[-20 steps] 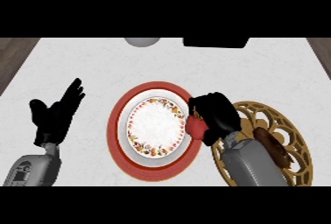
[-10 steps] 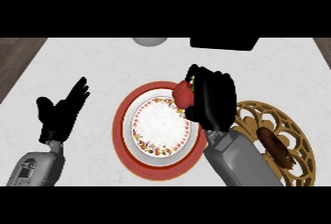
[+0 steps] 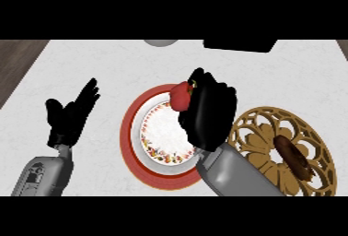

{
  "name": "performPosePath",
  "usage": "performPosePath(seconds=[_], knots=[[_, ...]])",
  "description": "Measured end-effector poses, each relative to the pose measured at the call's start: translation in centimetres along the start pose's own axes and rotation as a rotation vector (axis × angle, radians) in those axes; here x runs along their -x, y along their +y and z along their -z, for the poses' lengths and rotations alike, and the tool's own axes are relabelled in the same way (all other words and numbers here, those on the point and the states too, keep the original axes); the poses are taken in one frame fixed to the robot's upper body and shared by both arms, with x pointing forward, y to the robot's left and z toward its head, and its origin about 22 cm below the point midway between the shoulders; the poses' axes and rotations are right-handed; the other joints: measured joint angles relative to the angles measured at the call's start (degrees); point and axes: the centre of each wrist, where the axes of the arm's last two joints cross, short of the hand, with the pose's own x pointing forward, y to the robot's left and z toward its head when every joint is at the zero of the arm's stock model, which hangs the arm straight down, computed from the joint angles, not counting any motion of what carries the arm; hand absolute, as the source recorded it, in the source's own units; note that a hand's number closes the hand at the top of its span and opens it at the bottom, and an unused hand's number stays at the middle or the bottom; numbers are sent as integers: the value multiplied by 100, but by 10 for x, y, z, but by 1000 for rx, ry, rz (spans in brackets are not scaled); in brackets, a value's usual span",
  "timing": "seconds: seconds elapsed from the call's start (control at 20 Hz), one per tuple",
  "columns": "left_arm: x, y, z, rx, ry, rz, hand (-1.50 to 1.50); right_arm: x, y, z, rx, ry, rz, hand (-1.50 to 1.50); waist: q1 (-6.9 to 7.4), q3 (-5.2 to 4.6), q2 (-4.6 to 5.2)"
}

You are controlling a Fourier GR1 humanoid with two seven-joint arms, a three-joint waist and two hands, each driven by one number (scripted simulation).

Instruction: Pick the bell pepper from the placemat and place it in the plate

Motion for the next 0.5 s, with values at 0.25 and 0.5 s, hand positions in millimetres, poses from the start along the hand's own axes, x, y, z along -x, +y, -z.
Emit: performPosePath(seconds=[0.25,0.5], knots=[[0,0,0,-11,1,-3,0,1,12,-12,17,14,-30,150,-96,8,11],[3,6,-3,-28,1,-6,0,12,31,-20,-43,50,-86,150,-179,12,25]])
